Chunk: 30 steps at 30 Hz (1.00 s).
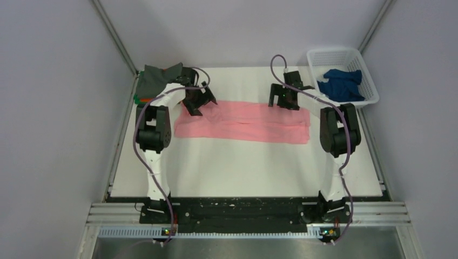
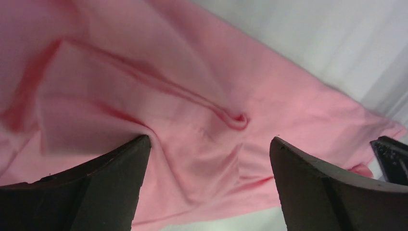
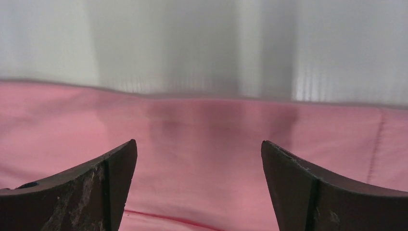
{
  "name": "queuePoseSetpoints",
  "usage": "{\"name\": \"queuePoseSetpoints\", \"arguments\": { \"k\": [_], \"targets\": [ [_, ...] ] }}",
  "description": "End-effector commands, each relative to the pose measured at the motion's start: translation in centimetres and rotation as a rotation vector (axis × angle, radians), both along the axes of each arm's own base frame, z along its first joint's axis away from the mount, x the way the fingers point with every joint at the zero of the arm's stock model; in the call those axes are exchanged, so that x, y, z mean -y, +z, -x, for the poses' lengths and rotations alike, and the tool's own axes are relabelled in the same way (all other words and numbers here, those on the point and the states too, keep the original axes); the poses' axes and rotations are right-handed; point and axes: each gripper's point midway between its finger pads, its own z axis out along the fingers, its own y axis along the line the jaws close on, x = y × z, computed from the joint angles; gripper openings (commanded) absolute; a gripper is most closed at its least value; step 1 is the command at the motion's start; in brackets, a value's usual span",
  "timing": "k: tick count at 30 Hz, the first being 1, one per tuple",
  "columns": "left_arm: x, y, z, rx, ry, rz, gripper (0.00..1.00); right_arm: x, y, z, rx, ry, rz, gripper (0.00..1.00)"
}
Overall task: Fold and stack the t-shirts
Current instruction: Rotate the tshirt 90 degrees
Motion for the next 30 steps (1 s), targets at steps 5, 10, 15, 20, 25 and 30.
{"name": "queuePoseSetpoints", "arguments": {
  "k": [5, 10, 15, 20, 25, 30],
  "targets": [
    [3.4, -2.3, -6.2, 0.044, -0.032, 0.098, 0.99, -1.3, -4.1, 6.0, -0.145, 0.082, -0.041, 0.99],
    [9.9, -1.8, -11.1, 0.178, -0.12, 0.269, 0.99, -4.2, -6.0, 16.9, -0.301, 0.196, -0.107, 0.99],
    [17.5, 0.0, -13.5, 0.313, -0.165, 0.517, 0.99, -10.2, -4.3, 25.5, -0.368, 0.431, -0.14, 0.99],
    [20.8, 4.6, -15.4, 0.488, -0.169, 0.633, 0.99, -14.6, 2.1, 26.3, -0.22, 0.555, -0.19, 0.99],
    [21.0, 12.8, -15.5, 0.682, -0.222, 0.654, 0.99, -13.8, 6.8, 25.7, -0.067, 0.496, -0.223, 0.99],
    [19.8, 19.3, -11.0, 0.718, -0.354, 0.551, 0.99, -9.8, 6.2, 26.5, -0.038, 0.301, -0.182, 0.99]
  ]
}}
